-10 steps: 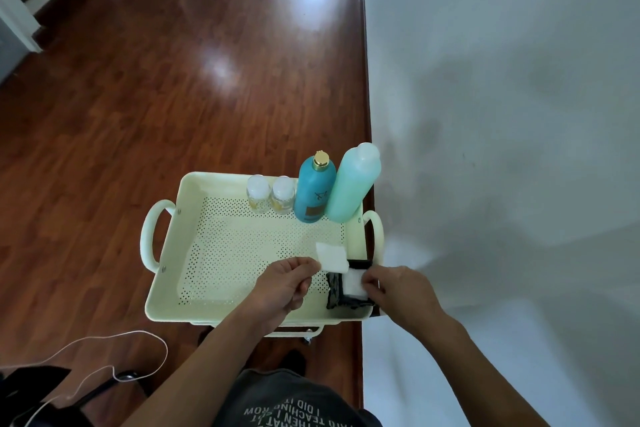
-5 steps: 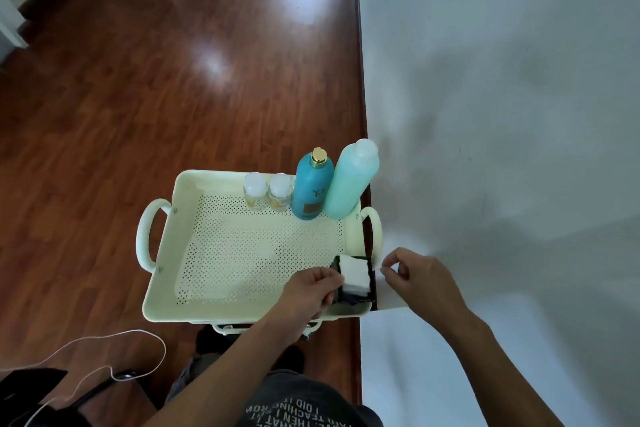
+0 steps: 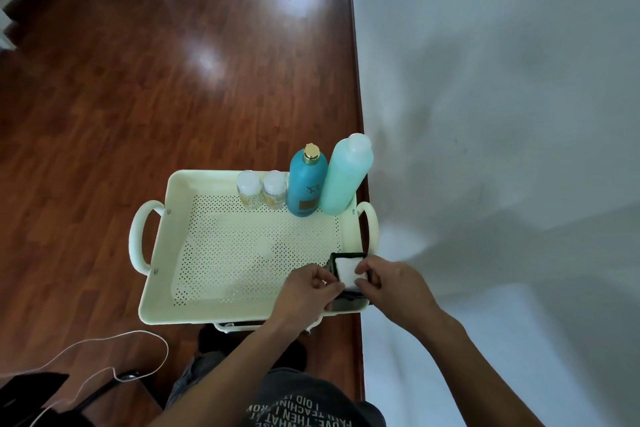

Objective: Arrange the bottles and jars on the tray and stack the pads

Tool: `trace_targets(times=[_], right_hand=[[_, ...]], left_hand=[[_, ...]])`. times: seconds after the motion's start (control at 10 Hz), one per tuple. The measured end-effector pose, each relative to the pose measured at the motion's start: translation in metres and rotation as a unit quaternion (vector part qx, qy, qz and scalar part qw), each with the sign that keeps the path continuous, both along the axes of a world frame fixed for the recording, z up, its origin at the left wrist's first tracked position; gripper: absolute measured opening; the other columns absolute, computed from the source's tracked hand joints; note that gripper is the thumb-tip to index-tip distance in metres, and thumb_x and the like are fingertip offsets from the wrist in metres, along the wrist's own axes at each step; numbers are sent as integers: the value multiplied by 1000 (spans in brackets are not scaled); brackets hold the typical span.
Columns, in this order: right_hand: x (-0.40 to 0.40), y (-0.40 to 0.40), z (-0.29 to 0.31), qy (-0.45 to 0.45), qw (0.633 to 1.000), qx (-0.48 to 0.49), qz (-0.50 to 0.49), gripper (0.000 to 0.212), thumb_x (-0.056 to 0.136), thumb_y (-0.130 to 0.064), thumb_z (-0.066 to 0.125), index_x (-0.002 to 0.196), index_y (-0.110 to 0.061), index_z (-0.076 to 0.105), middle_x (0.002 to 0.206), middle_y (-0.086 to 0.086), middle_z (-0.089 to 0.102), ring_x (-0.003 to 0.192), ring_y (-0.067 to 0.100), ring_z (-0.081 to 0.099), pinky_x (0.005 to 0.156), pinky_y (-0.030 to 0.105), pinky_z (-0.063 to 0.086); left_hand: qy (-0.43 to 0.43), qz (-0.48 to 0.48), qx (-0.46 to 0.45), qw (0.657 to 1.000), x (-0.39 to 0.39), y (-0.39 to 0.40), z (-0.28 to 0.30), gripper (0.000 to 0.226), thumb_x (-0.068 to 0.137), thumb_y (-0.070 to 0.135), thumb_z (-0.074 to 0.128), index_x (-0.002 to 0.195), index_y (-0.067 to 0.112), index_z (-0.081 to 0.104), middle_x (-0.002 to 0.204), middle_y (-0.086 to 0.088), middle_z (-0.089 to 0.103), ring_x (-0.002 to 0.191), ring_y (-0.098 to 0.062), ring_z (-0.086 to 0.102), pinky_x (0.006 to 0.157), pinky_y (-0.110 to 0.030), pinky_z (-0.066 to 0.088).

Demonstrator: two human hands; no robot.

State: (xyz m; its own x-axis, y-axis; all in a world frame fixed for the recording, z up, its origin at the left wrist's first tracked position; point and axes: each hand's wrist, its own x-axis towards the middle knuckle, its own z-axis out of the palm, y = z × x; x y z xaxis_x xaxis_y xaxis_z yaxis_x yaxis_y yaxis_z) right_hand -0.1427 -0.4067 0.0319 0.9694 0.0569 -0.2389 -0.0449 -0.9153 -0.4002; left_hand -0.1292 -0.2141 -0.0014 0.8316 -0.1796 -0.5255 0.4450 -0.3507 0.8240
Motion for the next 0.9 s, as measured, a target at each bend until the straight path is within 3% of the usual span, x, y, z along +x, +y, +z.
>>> trace_targets(times=[0.1, 0.2, 0.3, 0.4, 0.5, 0.6, 0.8, 0.9], right_hand=[[4, 1, 1, 4, 999, -32, 9, 17, 92, -40, 62, 107, -31, 65, 82, -8, 72, 71, 13, 62, 63, 25, 46], [7, -1, 3, -13, 999, -33, 4, 15, 92, -34, 62, 106, -29, 67, 79, -8, 72, 64, 11, 56, 57, 22, 39], [9, -2, 4, -17, 999, -41, -3, 16, 93, -34, 62, 107, -30, 66, 83, -7, 75, 68, 13, 66, 59, 22, 47], [8, -2, 2, -2, 999, -51, 0, 23, 93, -41, 63, 114, -31, 63, 91, -6, 76, 75, 14, 69, 66, 24, 53], [7, 2, -4, 5, 997, -77, 11, 29, 92, -46, 61, 117, -31, 60, 94, -5, 75, 79, 17, 69, 64, 24, 48], [6, 5, -8, 4, 995, -95, 10, 31, 90, -47, 60, 115, -29, 60, 95, -4, 75, 81, 19, 69, 64, 25, 46], [3, 6, -3, 11, 997, -81, -4, 29, 88, -42, 63, 114, -29, 62, 90, -4, 74, 78, 18, 67, 61, 23, 39], [7, -3, 4, -1, 998, -60, -33, 26, 87, -39, 66, 112, -31, 64, 78, -9, 71, 72, 14, 65, 61, 25, 46]], left_hand=[[-43, -28, 28, 998, 6, 12, -2, 20, 76, 42, 80, 83, 29, 66, 54, 6, 65, 56, -16, 67, 53, -28, 48], [-101, -66, 63, 991, 13, 16, -1, 20, 76, 48, 75, 84, 35, 62, 55, 10, 63, 50, -4, 59, 54, -26, 45], [-164, -123, 120, 972, 21, 7, 5, 23, 81, 53, 70, 97, 40, 61, 57, 15, 62, 53, -1, 57, 54, -23, 40], [-220, -184, 188, 940, 27, -4, 9, 28, 84, 55, 65, 108, 41, 60, 72, 13, 67, 71, -6, 63, 66, -27, 47], [-251, -215, 244, 912, 28, -12, 7, 34, 82, 53, 63, 112, 37, 61, 90, 5, 71, 85, -18, 66, 73, -32, 47], [-258, -231, 275, 897, 29, -17, 5, 37, 79, 50, 63, 113, 34, 62, 94, 3, 71, 88, -21, 67, 71, -31, 43], [-241, -219, 259, 909, 26, -13, 4, 36, 78, 51, 64, 111, 36, 62, 89, 6, 71, 85, -18, 66, 71, -31, 46], [-200, -176, 202, 942, 29, -4, 5, 29, 80, 53, 67, 104, 38, 63, 71, 16, 65, 71, -8, 63, 65, -28, 46]])
